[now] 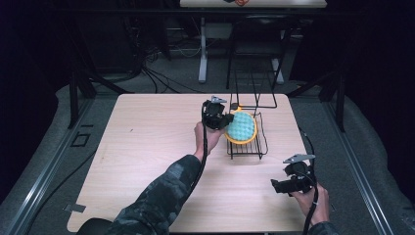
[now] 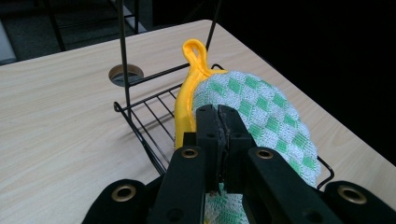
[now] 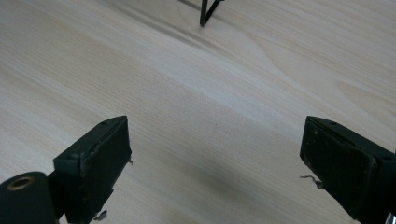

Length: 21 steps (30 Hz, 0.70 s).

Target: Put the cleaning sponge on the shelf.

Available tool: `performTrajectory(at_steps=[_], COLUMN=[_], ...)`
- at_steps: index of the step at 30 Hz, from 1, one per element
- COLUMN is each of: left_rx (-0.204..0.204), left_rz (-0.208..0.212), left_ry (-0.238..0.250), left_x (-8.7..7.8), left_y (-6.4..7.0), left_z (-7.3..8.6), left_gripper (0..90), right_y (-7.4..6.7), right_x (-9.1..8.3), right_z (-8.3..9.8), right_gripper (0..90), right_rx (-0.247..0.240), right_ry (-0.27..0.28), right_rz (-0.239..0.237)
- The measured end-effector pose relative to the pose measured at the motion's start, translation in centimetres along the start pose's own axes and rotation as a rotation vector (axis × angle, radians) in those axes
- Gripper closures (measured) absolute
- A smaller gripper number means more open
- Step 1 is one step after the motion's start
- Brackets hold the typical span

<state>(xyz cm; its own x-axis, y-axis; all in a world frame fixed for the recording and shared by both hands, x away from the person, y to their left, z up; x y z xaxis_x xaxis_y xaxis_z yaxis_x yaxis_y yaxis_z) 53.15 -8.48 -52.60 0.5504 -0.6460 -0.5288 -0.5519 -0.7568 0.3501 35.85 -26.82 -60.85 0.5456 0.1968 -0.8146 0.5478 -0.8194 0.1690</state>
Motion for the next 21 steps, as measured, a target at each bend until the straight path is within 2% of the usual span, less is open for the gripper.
performTrajectory(at_steps=[5, 21], left_rx=[0.012, 0.001], left_rz=[-0.007, -0.037], left_ry=[0.000, -0.030], left_x=[0.6, 2.8], left_y=[0.4, 0.3], left_z=[0.1, 1.4], left_gripper=[88.3, 88.3], right_y=[-0.1, -0.2], right_x=[0.1, 0.1], right_z=[0.0, 0.0], right_gripper=[8.1, 8.1], right_rx=[0.007, 0.002], right_ry=[0.002, 0.004], right_rz=[-0.007, -0.011])
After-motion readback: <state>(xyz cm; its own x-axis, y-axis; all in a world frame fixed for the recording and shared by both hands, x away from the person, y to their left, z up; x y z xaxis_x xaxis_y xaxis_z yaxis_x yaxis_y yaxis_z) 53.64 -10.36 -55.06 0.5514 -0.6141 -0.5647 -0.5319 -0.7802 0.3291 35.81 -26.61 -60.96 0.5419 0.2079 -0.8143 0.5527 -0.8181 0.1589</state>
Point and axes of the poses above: each handheld gripper's, and its own axes: x roughly forward along the jaws, z roughly out of its underside, y roughly to its right, the point moved 10 cm from there along x, roughly forward along the jaws, and after that the axes turned 10 degrees about -x, right-handed, at the moved point
